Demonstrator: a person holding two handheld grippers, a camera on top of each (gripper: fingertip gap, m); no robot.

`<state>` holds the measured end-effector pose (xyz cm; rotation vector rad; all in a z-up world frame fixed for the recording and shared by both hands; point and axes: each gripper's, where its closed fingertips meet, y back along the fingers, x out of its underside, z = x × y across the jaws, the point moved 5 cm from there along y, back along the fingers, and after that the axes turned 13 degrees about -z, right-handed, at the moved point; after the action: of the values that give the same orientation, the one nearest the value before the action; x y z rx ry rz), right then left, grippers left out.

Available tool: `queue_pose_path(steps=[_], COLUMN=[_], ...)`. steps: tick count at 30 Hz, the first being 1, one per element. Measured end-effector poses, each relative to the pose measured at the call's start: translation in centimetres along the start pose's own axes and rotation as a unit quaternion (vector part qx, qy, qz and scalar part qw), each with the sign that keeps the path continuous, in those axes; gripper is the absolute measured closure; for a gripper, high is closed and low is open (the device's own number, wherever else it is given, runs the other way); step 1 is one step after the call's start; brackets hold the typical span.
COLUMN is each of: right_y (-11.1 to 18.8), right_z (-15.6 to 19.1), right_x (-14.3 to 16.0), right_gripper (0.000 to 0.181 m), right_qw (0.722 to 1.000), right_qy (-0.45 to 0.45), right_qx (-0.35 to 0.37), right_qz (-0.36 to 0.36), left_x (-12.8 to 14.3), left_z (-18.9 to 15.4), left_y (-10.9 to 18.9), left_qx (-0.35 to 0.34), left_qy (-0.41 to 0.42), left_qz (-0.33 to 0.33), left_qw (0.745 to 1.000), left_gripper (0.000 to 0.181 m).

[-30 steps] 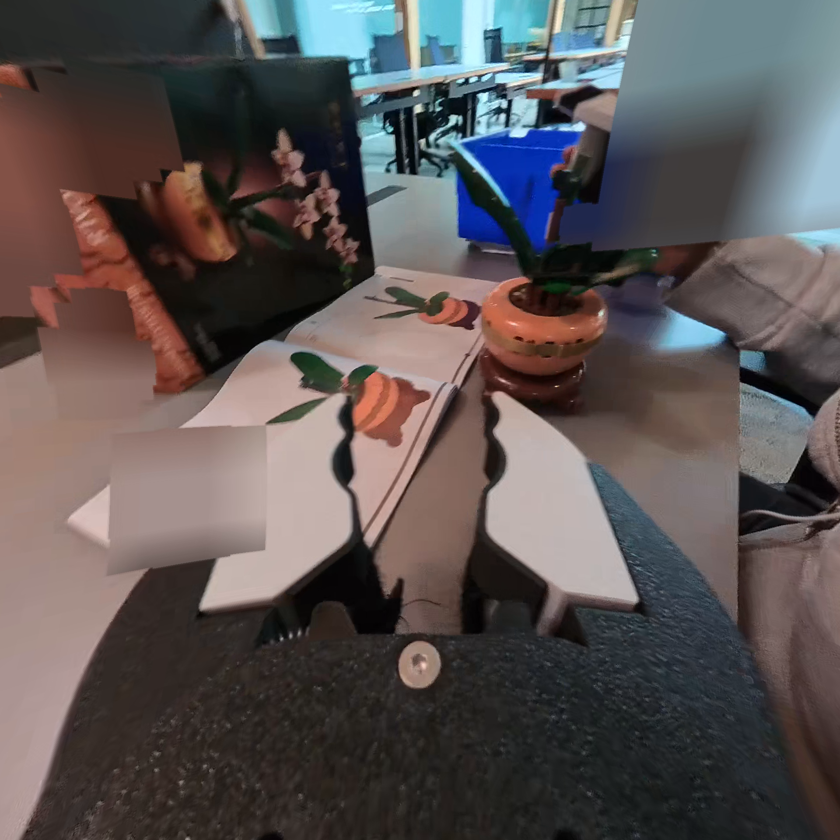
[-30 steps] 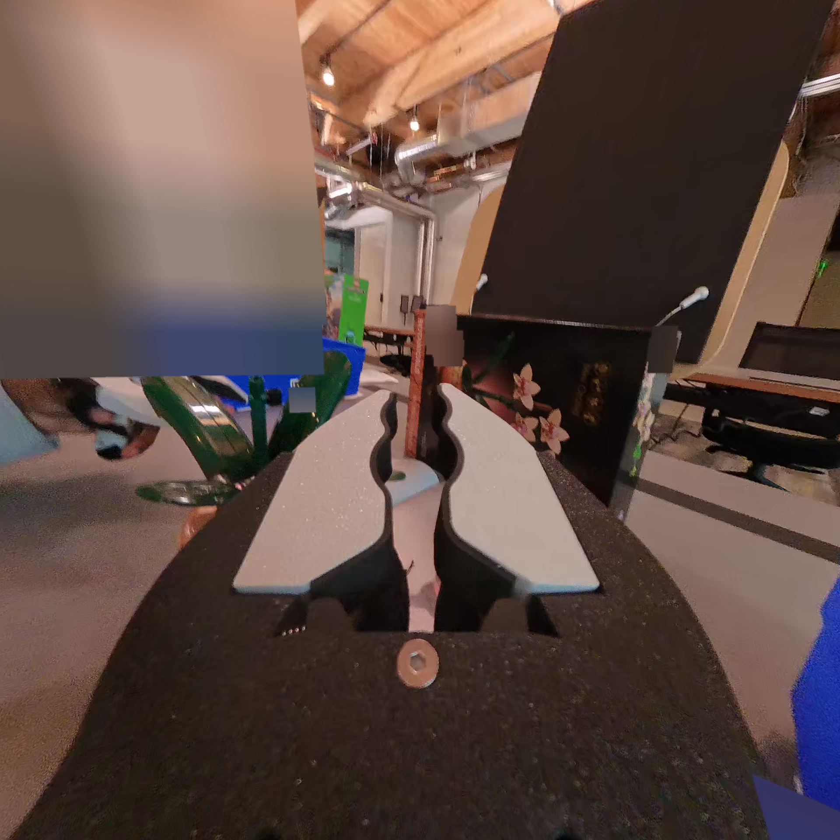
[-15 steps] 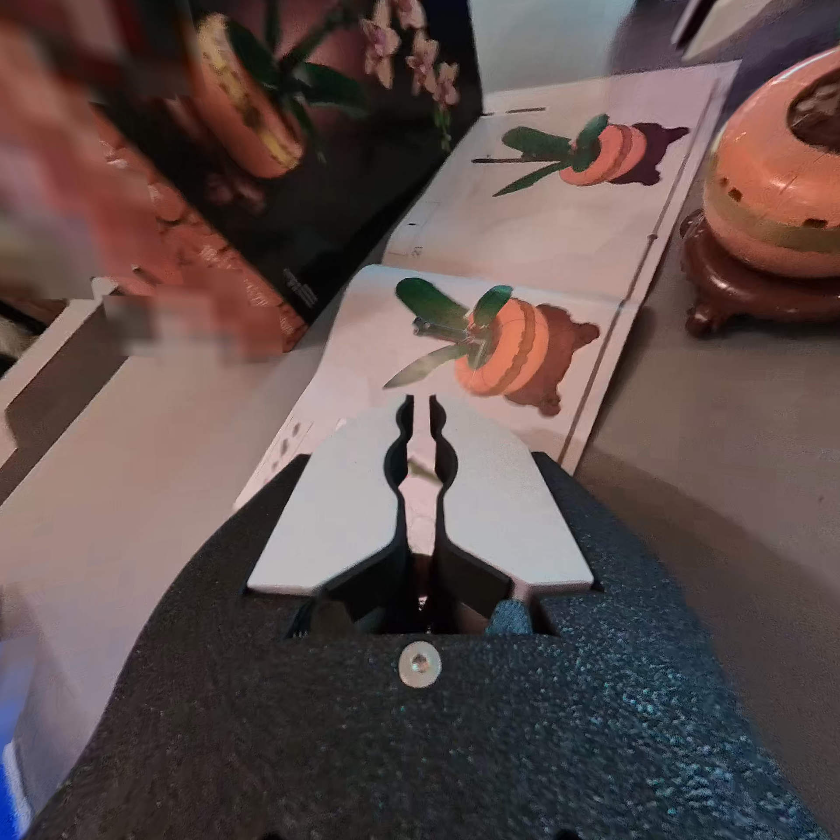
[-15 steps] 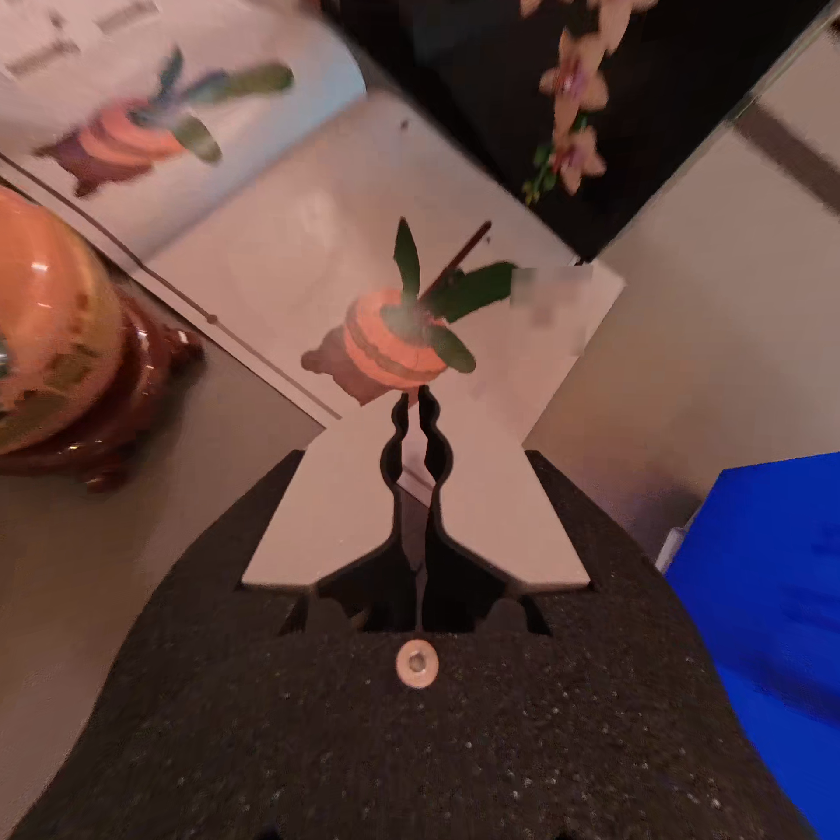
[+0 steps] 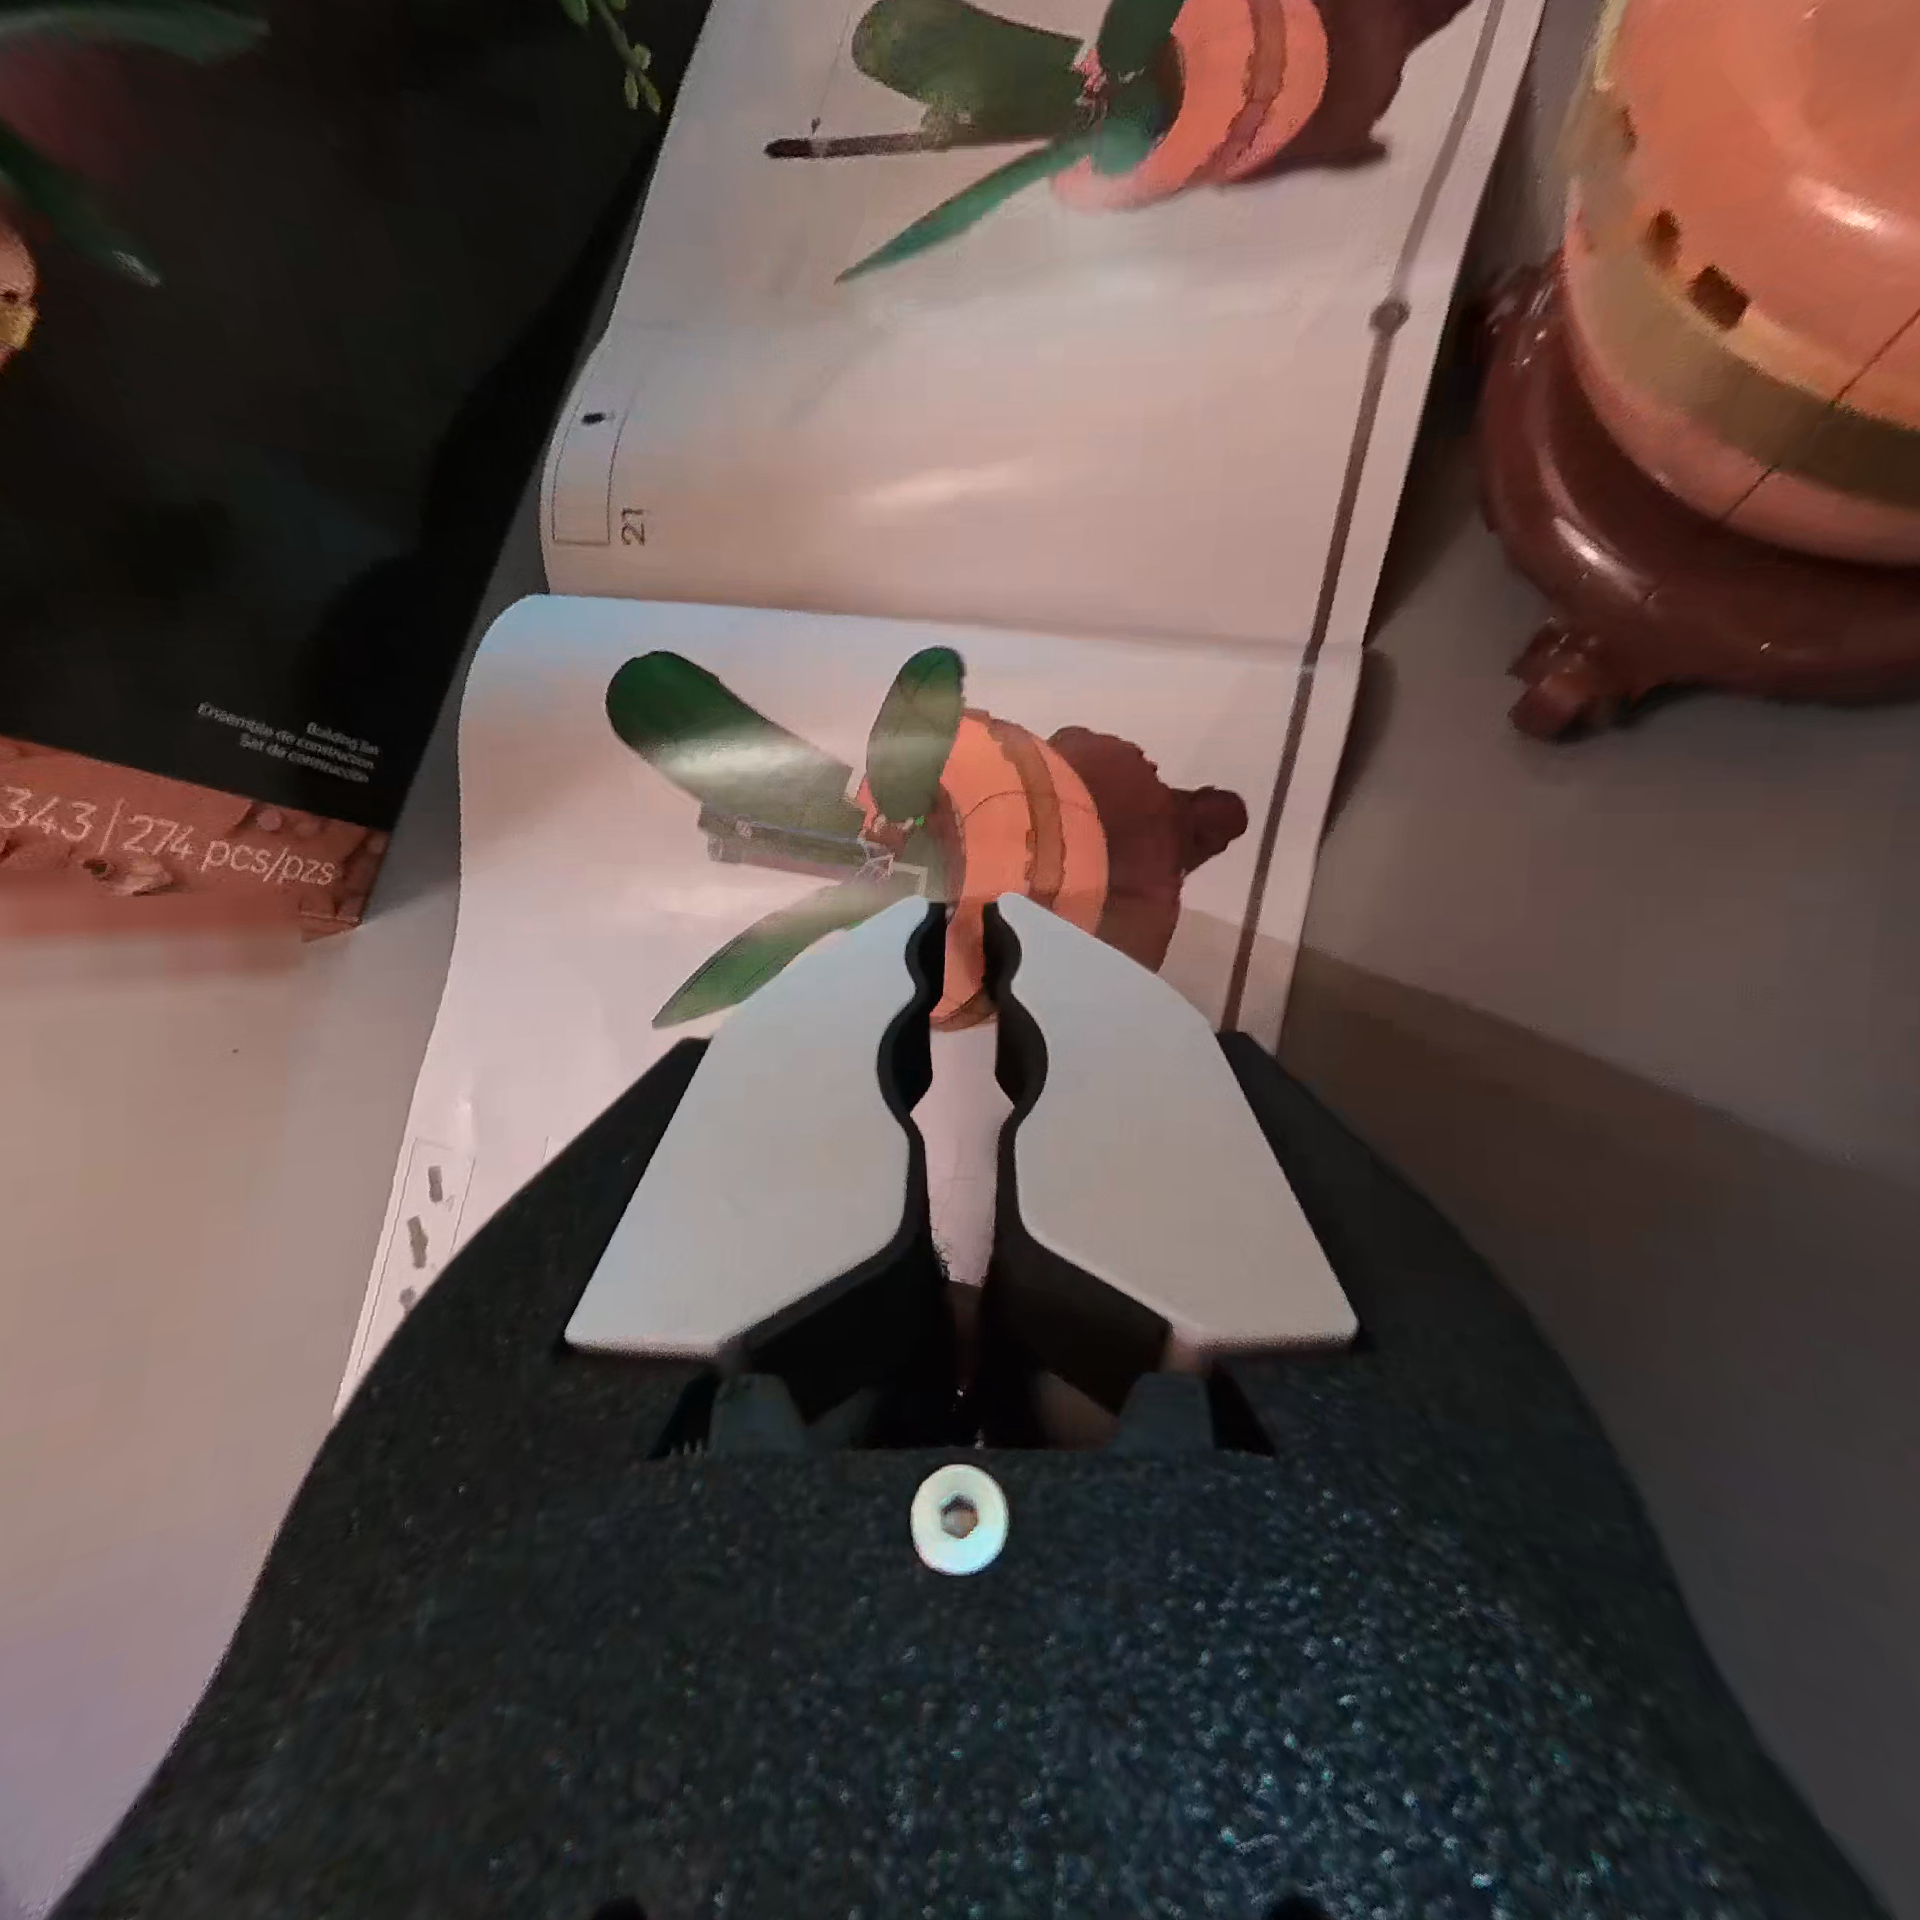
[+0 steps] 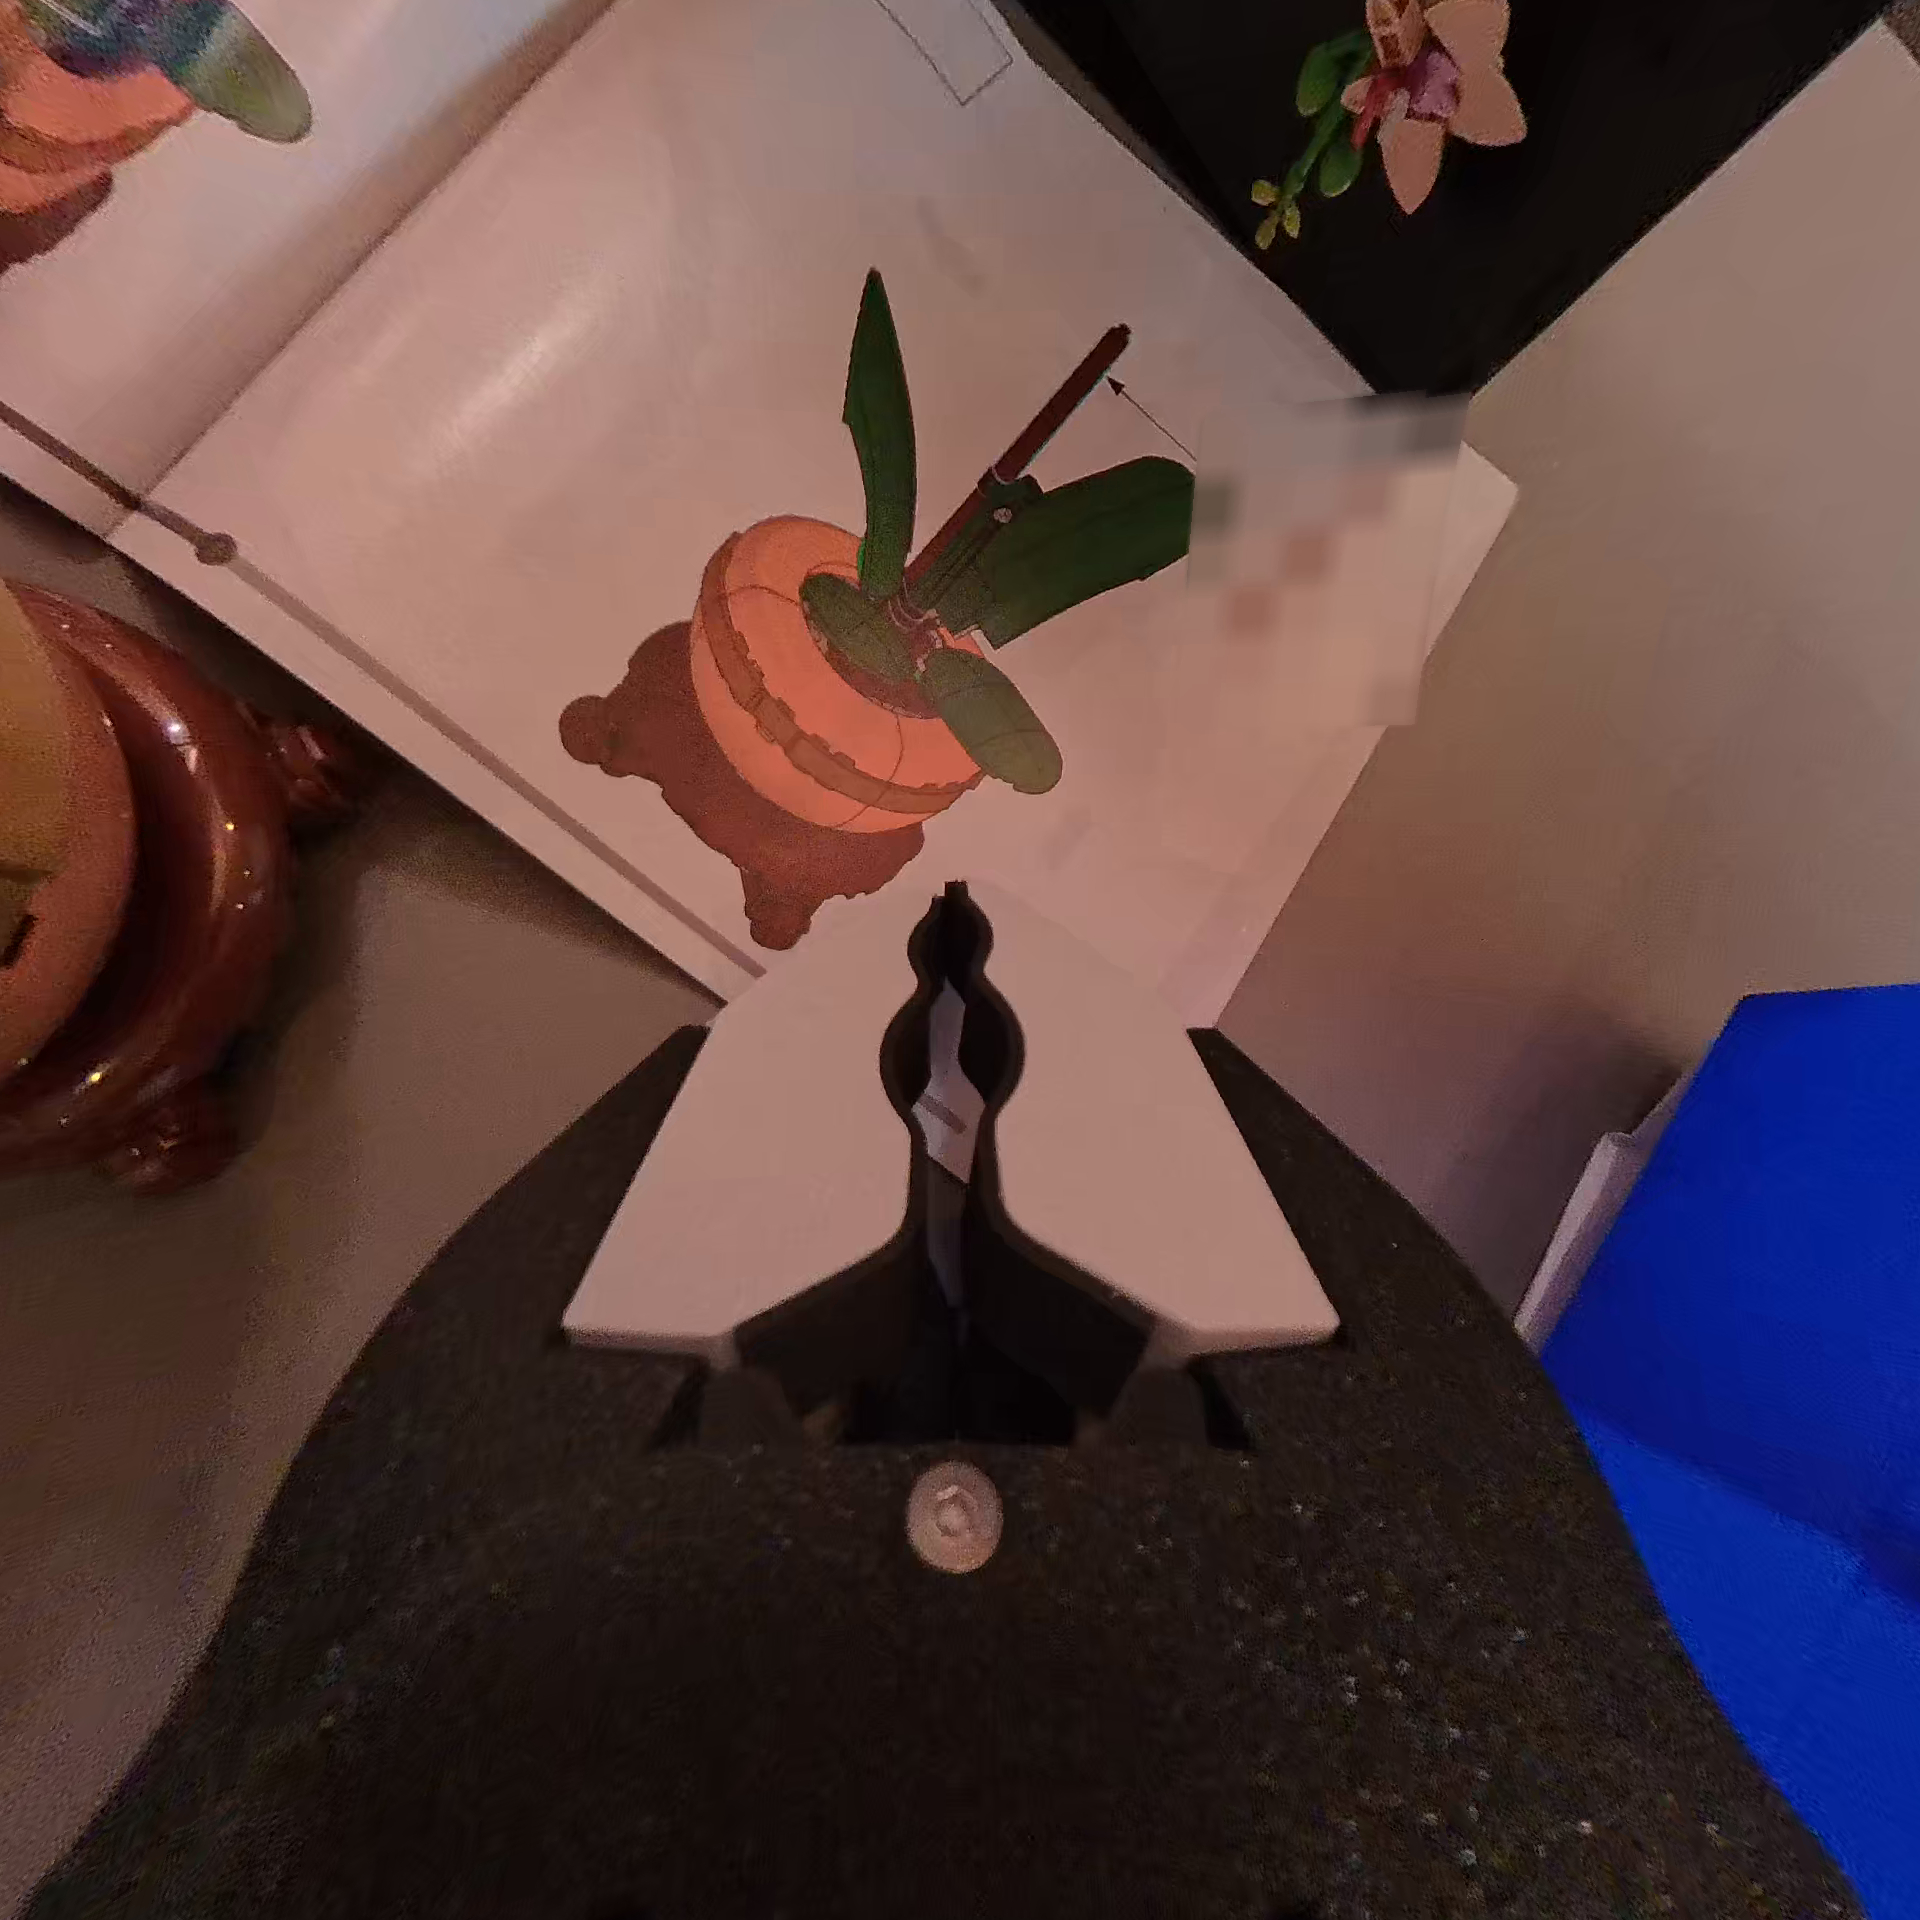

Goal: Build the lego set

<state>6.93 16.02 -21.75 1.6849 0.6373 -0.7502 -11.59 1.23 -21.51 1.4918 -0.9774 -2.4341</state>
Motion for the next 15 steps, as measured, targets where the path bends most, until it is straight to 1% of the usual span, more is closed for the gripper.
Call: queue_pose_path(steps=[3,5,7,9,10,12,14,15], right_y=[0.1,0.1,0.4,1.2,1.5,1.7,1.5,1.3], right_z=[0.8,0.8,-0.3,-1.8,-2.5,-3.6,-4.0,-3.7], right_x=[-0.2,-0.1,0.1,0.1,0.1,0.9,1.9,1.8], right_gripper=[0.181,0.181,0.179,0.178,0.178,0.178,0.178,0.181], right_qw=[1.000,1.000,0.999,0.997,0.996,0.995,0.994,0.995], right_qy=[0.002,0.009,0.032,0.038,0.023,-0.004,-0.004,-0.001], right_qx=[-0.007,-0.007,0.034,0.072,0.086,0.094,0.096,0.086], right_qz=[0.006,-0.001,0.003,-0.011,-0.016,0.015,0.053,0.047], left_x=[0.6,1.0,1.4,1.6,1.7,1.8,2.0,2.0], left_z=[0.7,1.2,1.7,2.0,1.7,0.8,0.5,0.4], left_y=[0.5,0.9,1.4,2.1,2.5,2.7,2.7,2.8], left_qx=[-0.006,-0.017,-0.040,-0.064,-0.061,-0.033,-0.031,-0.026], left_qy=[-0.005,-0.012,-0.028,-0.041,-0.033,-0.002,0.016,0.019], left_qz=[0.013,0.025,0.039,0.046,0.044,0.039,0.032,0.032], left_qw=[1.000,0.999,0.998,0.996,0.997,0.999,0.999,0.999], left_gripper=[0.175,0.175,0.173,0.169,0.166,0.161,0.164,0.168])
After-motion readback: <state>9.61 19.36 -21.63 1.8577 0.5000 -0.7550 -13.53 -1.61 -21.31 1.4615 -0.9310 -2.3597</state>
